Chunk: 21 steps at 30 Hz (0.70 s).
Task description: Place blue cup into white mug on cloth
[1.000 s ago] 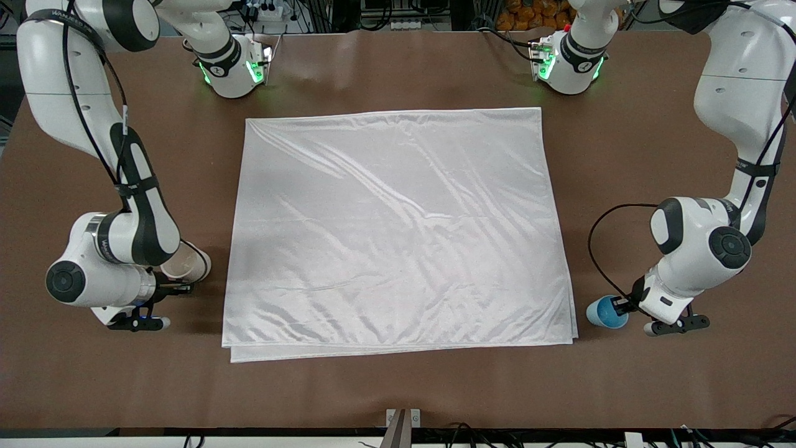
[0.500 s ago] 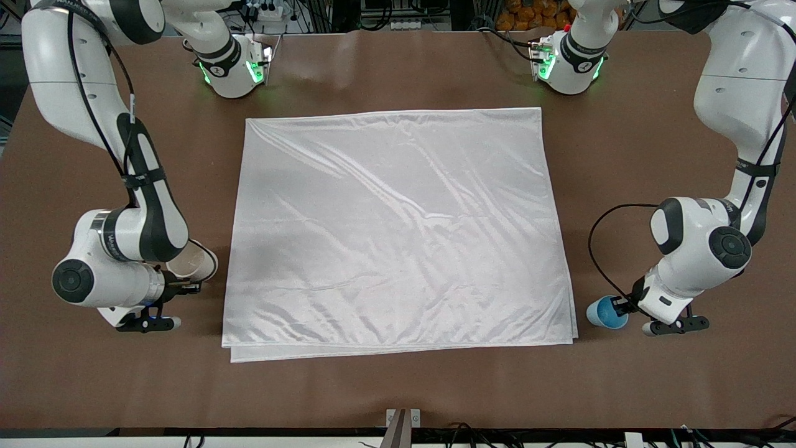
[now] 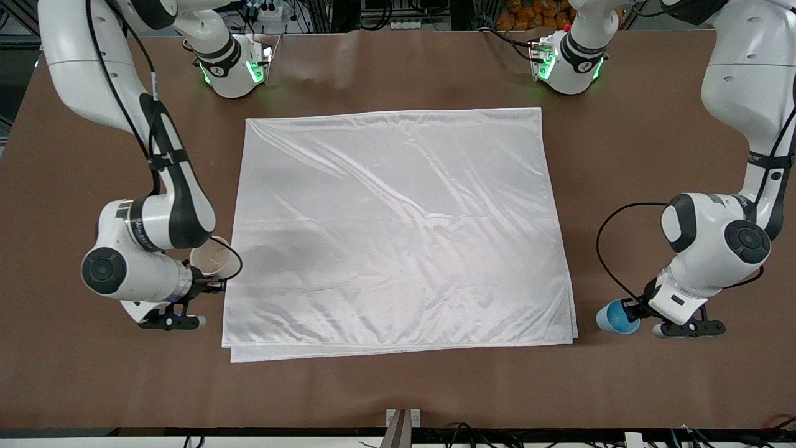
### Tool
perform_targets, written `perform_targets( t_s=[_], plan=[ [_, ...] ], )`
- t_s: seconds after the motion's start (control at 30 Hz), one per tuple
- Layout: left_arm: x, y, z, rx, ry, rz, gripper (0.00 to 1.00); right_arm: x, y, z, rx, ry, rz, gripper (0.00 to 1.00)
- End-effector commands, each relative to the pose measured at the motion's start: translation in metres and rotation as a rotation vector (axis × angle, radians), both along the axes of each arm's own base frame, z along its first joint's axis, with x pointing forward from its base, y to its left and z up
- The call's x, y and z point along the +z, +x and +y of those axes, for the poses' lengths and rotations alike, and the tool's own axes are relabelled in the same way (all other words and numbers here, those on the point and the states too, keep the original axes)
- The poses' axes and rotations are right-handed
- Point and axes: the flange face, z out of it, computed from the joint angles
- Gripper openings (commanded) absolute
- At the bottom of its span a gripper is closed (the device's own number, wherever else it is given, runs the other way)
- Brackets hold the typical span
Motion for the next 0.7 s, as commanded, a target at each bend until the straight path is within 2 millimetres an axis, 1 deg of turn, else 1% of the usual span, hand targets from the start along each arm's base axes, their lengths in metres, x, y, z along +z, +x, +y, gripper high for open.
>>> perform_targets(
  t_s=[0.0, 0.07, 0.13, 0.17, 0.23, 0.3, 0.37, 0.5, 0.67],
  plan=[
    [0.042, -0.008, -0.005, -0.034, 0.039, 0.009, 0.0, 0.011, -0.002, 0.038, -0.064, -0.002, -0.016, 0.0],
    [0.055, -0.009, -0.009, -0.038, 0.044, 0.01, 0.0, 0.014, -0.004, 0.06, -0.076, -0.002, -0.026, 0.0],
    [0.064, -0.011, -0.011, -0.04, 0.049, 0.014, 0.0, 0.016, -0.007, 0.083, -0.075, -0.002, -0.036, 0.0],
    [0.071, -0.012, -0.017, -0.048, 0.049, 0.012, 0.0, 0.017, -0.008, 0.094, -0.074, 0.0, -0.048, 0.0],
    [0.079, -0.014, -0.023, -0.057, 0.045, 0.013, 0.0, 0.019, -0.01, 0.11, -0.074, 0.005, -0.065, 0.0],
    [0.092, -0.016, -0.027, -0.062, 0.047, 0.009, 0.0, 0.019, -0.013, 0.125, -0.074, 0.013, -0.082, 0.0],
    [0.102, -0.019, -0.029, -0.066, 0.052, 0.014, 0.0, 0.015, -0.017, 0.141, -0.073, 0.014, -0.089, 0.0],
    [0.127, -0.026, -0.046, -0.087, 0.054, 0.021, 0.0, 0.008, -0.028, 0.179, -0.092, 0.018, -0.109, 0.0],
    [0.149, -0.034, -0.064, -0.107, 0.053, 0.031, 0.0, -0.002, -0.04, 0.215, -0.144, 0.025, -0.127, 0.0]
  ],
)
